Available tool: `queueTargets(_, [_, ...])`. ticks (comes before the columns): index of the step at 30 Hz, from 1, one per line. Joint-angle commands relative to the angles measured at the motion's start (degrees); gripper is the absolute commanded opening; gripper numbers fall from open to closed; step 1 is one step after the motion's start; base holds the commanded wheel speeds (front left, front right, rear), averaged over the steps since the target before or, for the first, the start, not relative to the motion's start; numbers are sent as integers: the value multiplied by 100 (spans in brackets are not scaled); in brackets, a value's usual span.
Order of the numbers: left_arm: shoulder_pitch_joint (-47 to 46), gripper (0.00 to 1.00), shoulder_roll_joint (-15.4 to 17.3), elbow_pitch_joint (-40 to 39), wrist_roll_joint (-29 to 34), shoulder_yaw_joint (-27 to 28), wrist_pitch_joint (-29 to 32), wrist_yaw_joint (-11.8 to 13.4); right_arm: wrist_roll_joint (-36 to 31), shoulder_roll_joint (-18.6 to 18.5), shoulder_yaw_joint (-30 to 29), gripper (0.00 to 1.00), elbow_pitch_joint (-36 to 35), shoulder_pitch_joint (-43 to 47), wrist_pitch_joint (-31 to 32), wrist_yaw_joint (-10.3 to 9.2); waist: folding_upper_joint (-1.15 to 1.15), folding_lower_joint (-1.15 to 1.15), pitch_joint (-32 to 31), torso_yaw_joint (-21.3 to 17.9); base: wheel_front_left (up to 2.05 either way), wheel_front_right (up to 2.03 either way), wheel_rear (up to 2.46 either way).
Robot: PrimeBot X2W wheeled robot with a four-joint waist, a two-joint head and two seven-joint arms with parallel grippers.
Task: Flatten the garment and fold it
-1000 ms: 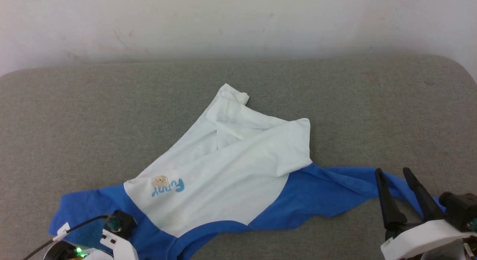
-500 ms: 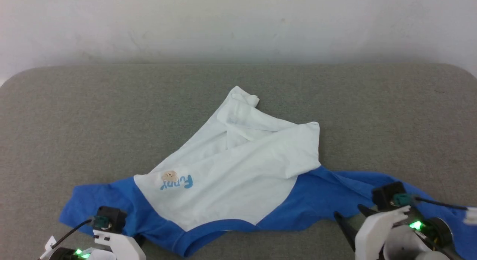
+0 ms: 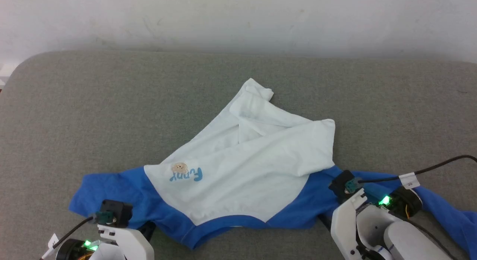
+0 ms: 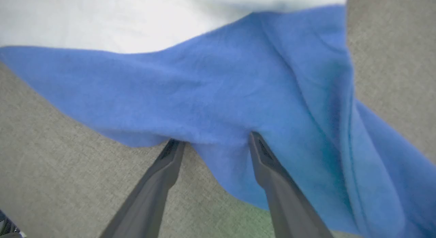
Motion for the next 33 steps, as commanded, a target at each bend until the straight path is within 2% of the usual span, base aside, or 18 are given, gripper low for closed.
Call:
queueTargets(1, [-36, 0, -28, -29, -33, 16, -55, 17, -21, -4, 159, 100, 267, -57, -60, -5, 0, 0, 50, 33, 0, 0, 0])
queueTargets(3, [-49, 0, -46, -27, -59, 14, -70, -1, 56, 9, 320, 100, 500, -119, -48, -5, 0, 0, 62, 46, 0, 0, 0])
queueTargets(4, [-49, 0, -53, -22, -83, 13, -68, -17, 110, 15, 391, 89, 602, -142, -25, -5, 0, 0, 63, 49, 0, 0, 0])
queueTargets(6, [-48, 0, -53, -9, -104, 6, -64, -32, 252, 15, 552, 0, 821, -160, 154, -5, 0, 0, 51, 50, 0, 0, 0])
queueTargets(8, [-49, 0, -61, -5, -127, -4, -64, -50, 423, 10, 663, 0, 1003, -173, 402, -5, 0, 0, 28, 50, 0, 0, 0])
queueTargets(11, [-53, 0, -75, -10, -158, 7, -106, -66, 613, 6, 739, 0, 1014, -254, 389, -5, 0, 0, -15, 35, 0, 0, 0])
queueTargets(14, [-75, 0, -72, -40, -140, 58, -232, -52, 640, -24, 577, 0, 817, -352, -34, -5, 0, 0, -93, 16, 0, 0, 0])
queueTargets(17, [-114, 0, -67, -168, -99, 166, -433, 8, 586, -12, 114, 0, 465, -342, -553, -5, 0, 0, -199, 1, 0, 0, 0])
queueTargets(23, [-320, 0, 1, -751, 98, 545, -1000, 222, 261, 47, -1078, 0, -847, 15, -1027, -5, 0, 0, -449, -44, 0, 0, 0])
queueTargets(29, [-952, 0, 42, -1351, 282, 928, -1356, 387, -137, 189, -1906, 0, -2502, 193, -767, -5, 0, 0, -596, -136, 0, 0, 0])
queueTargets(33, [-1615, 0, 87, -1593, 346, 1110, -1403, 376, -300, 222, -2252, 0, -3385, -89, -536, -5, 0, 0, -629, -202, 0, 0, 0])
